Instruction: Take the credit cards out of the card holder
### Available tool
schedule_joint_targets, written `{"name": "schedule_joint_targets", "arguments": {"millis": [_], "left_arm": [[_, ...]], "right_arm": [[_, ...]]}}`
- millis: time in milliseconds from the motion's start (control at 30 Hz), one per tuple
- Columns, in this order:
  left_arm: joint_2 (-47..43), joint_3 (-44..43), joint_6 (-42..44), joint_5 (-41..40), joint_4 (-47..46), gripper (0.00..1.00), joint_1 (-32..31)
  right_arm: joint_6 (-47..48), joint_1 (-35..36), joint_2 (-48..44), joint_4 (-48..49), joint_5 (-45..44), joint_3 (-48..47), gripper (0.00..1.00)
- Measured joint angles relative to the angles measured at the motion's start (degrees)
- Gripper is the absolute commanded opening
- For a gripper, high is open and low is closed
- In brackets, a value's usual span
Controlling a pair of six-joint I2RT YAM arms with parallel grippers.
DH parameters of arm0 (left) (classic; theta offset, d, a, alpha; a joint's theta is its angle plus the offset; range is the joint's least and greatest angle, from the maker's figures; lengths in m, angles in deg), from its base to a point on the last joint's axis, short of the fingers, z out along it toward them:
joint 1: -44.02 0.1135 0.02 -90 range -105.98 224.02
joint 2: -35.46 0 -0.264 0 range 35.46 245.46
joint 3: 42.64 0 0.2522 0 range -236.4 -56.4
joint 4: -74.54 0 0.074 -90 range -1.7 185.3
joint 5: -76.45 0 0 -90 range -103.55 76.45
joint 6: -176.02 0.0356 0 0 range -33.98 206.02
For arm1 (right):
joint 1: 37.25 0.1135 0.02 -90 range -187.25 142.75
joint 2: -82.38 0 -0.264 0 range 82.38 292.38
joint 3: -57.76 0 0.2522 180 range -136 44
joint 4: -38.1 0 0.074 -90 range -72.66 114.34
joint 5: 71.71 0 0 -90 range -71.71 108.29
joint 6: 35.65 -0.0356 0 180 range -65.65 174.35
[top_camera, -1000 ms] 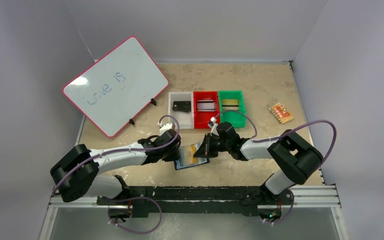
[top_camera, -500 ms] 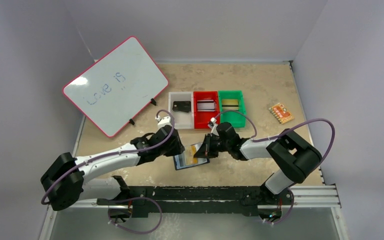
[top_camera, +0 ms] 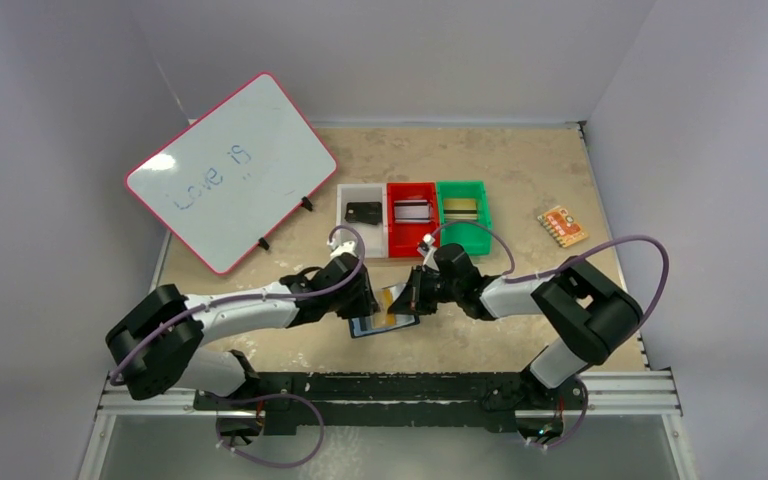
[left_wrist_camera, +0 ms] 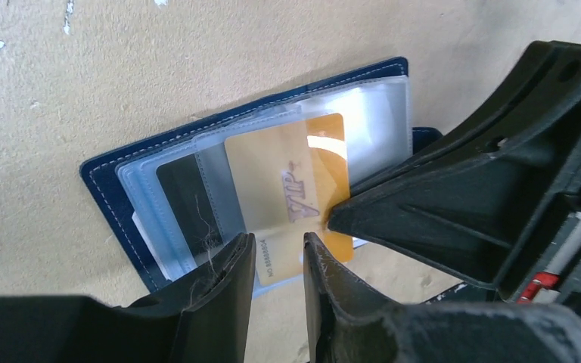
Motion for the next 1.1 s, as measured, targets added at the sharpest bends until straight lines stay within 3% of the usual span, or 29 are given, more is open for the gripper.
{"name": "schedule_joint_targets", "arguments": {"millis": [333,600,933,1100], "left_arm": [[2.7,0.2,-0.5,-1.5,0.0,0.22,-0.1],[2.7,0.2,-1.1,-2.5,0.1,0.22,-0.4],[1.6,-0.5,-1.3,-4.0,0.3,0.43,-0.8],[-4.5,-1.0,-1.3,-6.4,0.8,0.51,-0.8]], "right_arm": [[-0.2,-0.3,-0.8,-1.5,-0.3,0.0,0.0],[-0.2,-1.9,-8.1,-5.9,-2.9,2.2,0.0],[2.0,-2.6,-22.5,-11.7,-4.9,3.1,0.0],[5.2,-2.6,-30.5,-12.2,-6.3,3.1,0.0]]}}
